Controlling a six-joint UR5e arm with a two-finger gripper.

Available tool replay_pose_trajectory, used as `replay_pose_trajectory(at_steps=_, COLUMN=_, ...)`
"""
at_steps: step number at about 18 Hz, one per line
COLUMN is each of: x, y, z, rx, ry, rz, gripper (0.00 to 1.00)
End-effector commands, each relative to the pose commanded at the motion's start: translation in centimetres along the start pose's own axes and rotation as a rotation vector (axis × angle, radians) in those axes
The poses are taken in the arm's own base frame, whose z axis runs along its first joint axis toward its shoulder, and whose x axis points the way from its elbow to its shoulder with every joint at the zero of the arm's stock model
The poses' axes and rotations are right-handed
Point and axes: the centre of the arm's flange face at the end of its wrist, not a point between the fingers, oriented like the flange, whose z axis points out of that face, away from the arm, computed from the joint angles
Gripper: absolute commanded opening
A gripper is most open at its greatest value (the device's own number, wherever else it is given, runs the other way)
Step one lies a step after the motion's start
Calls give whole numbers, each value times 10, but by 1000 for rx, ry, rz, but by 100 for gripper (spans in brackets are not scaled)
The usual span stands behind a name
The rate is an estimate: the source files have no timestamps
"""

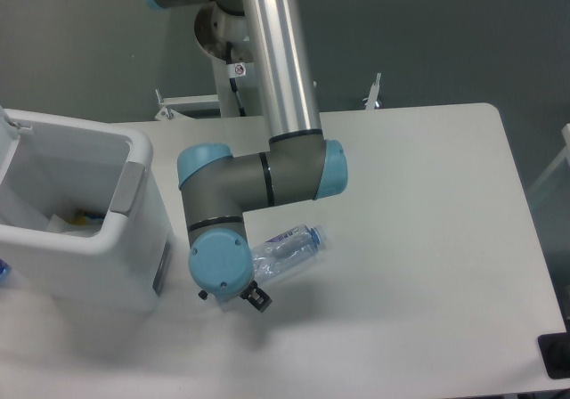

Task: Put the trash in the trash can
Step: 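Grasp the water bottle and lift it off the table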

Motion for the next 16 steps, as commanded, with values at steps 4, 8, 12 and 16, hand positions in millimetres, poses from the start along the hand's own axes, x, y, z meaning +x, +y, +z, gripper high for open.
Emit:
replay_pose_trajectory(at_steps=4, x=-4, y=-4, z=13, rx=-12, ry=12, rz=-1, gripper=100)
replay_pose_trajectory(at_steps=8, x=-7, y=-7, z=10, rx=7, ry=-8, rz=-7, gripper=92)
replay_pose_trajectory(at_steps=12, x=-7, y=-7, z=7, rx=13, ry=-13, rz=-11, gripper=68)
replay_pose_trajectory(at_steps=16, x=-11, y=-10, z=-1, rx=30, ry=-34, rz=-32, gripper=60)
